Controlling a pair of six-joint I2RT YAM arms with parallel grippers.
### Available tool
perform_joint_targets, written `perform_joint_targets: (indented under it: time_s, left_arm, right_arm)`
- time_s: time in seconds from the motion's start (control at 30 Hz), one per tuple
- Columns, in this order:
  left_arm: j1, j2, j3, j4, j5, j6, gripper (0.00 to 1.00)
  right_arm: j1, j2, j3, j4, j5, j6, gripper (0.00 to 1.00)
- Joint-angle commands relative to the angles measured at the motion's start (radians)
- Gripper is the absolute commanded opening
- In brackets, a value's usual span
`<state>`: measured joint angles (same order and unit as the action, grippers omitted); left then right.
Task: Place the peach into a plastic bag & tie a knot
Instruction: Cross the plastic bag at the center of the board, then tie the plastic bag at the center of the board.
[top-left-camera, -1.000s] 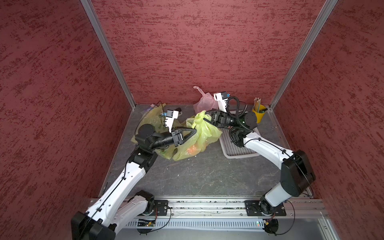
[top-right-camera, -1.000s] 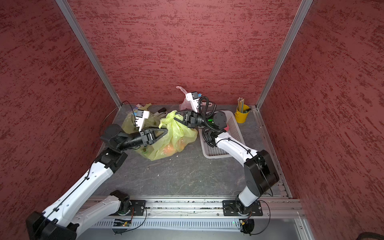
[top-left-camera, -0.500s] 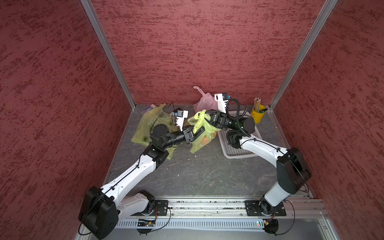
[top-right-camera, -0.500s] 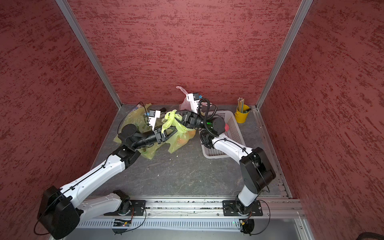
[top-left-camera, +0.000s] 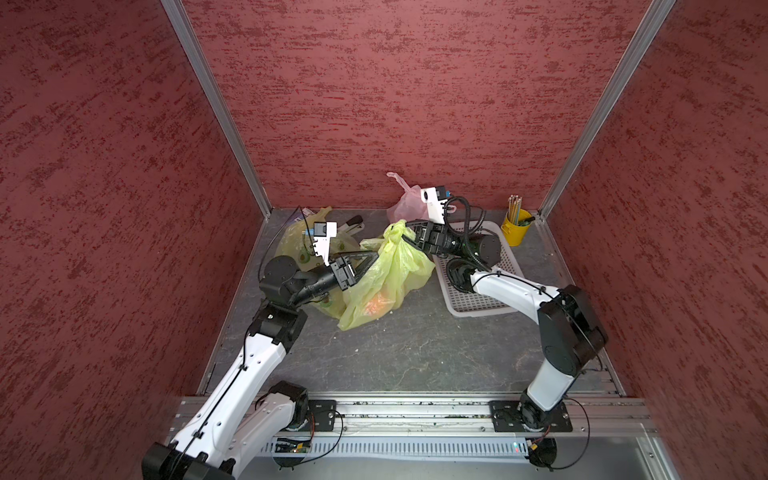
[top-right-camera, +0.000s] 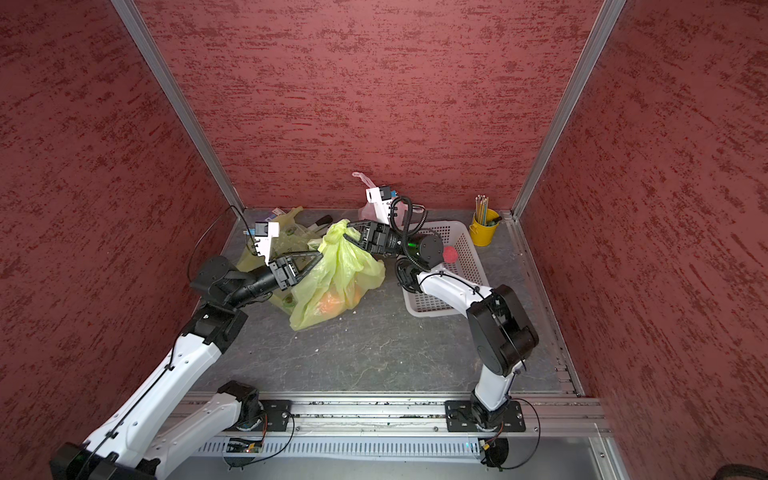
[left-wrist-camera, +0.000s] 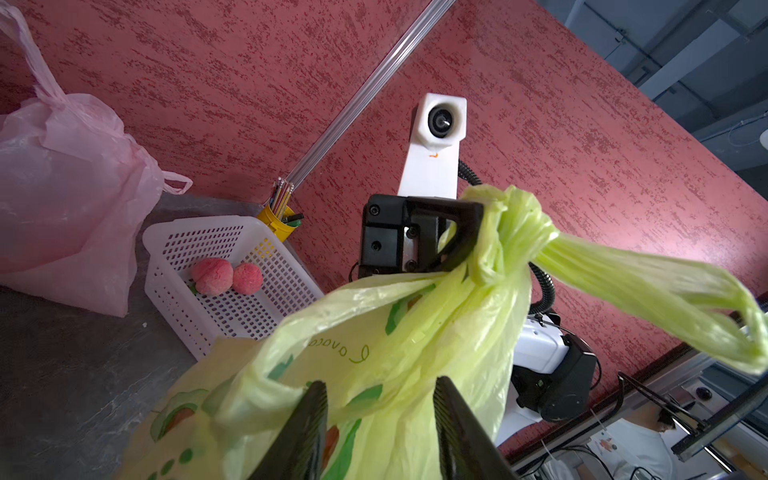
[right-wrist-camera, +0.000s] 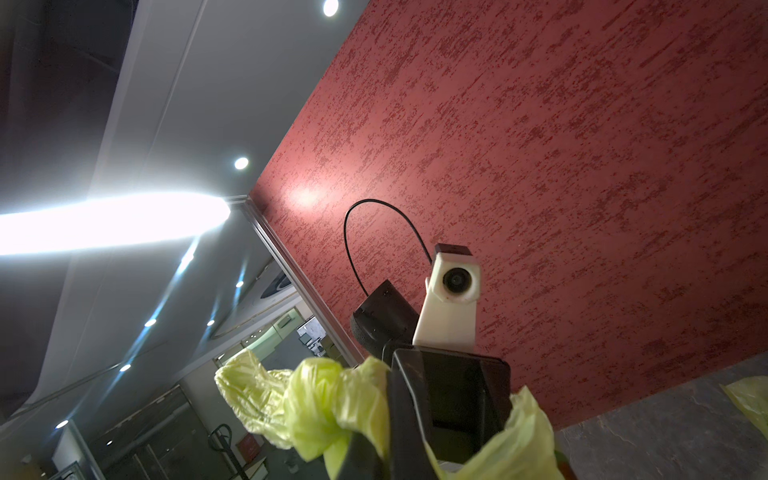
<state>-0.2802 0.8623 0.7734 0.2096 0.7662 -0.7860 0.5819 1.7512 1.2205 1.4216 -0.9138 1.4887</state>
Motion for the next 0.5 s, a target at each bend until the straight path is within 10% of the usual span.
perform_joint_targets:
  time_s: [0.0,0.47]
  left_arm:
    - [0.034,-0.039,0.049,-0.109,0.052,0.039,0.45]
    - [0.111,0.087,0.212,-0.018,0.144,-0.018,0.48]
  right_arm:
    - [0.005,0.008,0.037,0.07,-0.016,0.042,0.0]
    - [0.006,-0.032,0.037,-0.069,-0.063,-0.031,0.0]
